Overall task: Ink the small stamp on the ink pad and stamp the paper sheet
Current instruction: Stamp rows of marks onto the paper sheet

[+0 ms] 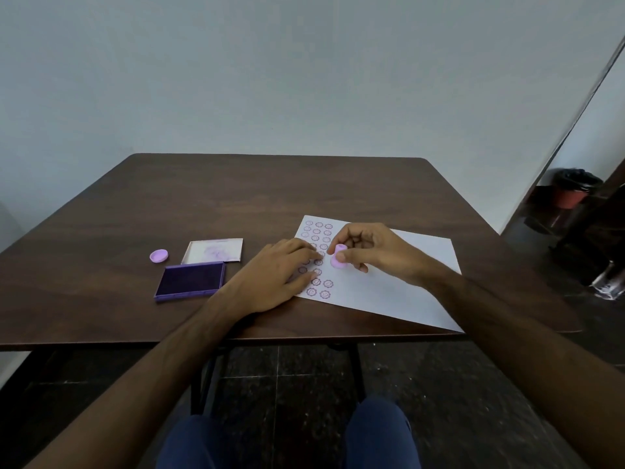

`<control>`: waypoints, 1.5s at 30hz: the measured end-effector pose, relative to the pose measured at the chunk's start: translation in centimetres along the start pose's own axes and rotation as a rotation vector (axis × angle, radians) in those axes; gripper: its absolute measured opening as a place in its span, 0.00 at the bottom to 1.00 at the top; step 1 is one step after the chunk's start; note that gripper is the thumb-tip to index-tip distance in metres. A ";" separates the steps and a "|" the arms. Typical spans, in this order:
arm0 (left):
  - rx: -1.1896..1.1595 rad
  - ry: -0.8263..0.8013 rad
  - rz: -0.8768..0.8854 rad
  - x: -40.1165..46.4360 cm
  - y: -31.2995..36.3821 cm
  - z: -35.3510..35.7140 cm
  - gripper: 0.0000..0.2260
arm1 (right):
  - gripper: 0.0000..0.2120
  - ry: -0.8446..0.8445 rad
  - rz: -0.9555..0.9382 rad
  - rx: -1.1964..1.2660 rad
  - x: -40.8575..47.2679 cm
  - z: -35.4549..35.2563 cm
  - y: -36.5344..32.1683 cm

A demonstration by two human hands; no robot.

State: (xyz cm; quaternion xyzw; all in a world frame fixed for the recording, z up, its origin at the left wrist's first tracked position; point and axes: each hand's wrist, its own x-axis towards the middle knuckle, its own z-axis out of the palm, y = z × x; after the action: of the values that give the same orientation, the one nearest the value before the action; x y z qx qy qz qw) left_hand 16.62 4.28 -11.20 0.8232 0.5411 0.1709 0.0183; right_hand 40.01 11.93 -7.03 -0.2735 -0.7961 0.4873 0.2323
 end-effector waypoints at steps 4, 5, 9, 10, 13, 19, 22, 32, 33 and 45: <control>-0.030 0.018 0.007 -0.2 0.3 -0.2 0.19 | 0.04 0.029 -0.082 -0.105 0.8 1.2 0.9; -0.033 0.025 0.007 -0.3 0.3 -0.2 0.19 | 0.04 0.032 -0.096 -0.131 0.9 1.4 1.2; -0.024 0.030 0.001 -0.2 0.4 -0.2 0.19 | 0.04 0.048 -0.107 -0.172 1.0 1.7 2.1; -0.024 0.030 0.002 -0.1 0.4 -0.2 0.19 | 0.05 0.049 -0.102 -0.163 1.0 1.7 2.3; -0.025 0.028 0.002 -0.1 0.5 -0.2 0.18 | 0.05 0.053 -0.111 -0.167 1.0 1.8 2.6; -0.016 0.018 0.000 -0.2 0.5 -0.3 0.18 | 0.05 0.044 -0.142 -0.171 0.9 1.8 2.7; -0.011 0.014 0.000 -0.2 0.6 -0.3 0.18 | 0.04 0.038 -0.151 -0.178 0.9 1.9 2.6; -0.004 0.013 -0.002 -0.2 0.5 -0.3 0.18 | 0.03 0.031 -0.147 -0.176 0.7 2.0 2.3; -0.002 0.012 -0.001 -0.2 0.5 -0.3 0.19 | 0.03 0.031 -0.150 -0.178 0.7 2.0 2.3; -0.002 0.017 -0.004 -0.3 0.6 -0.5 0.18 | 0.03 0.001 -0.163 -0.395 0.7 1.8 1.0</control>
State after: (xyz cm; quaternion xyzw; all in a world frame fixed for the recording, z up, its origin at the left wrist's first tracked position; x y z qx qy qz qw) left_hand 16.95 3.68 -10.70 0.8206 0.5429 0.1783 0.0151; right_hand 38.56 11.57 -8.65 -0.2487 -0.8955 0.3012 0.2133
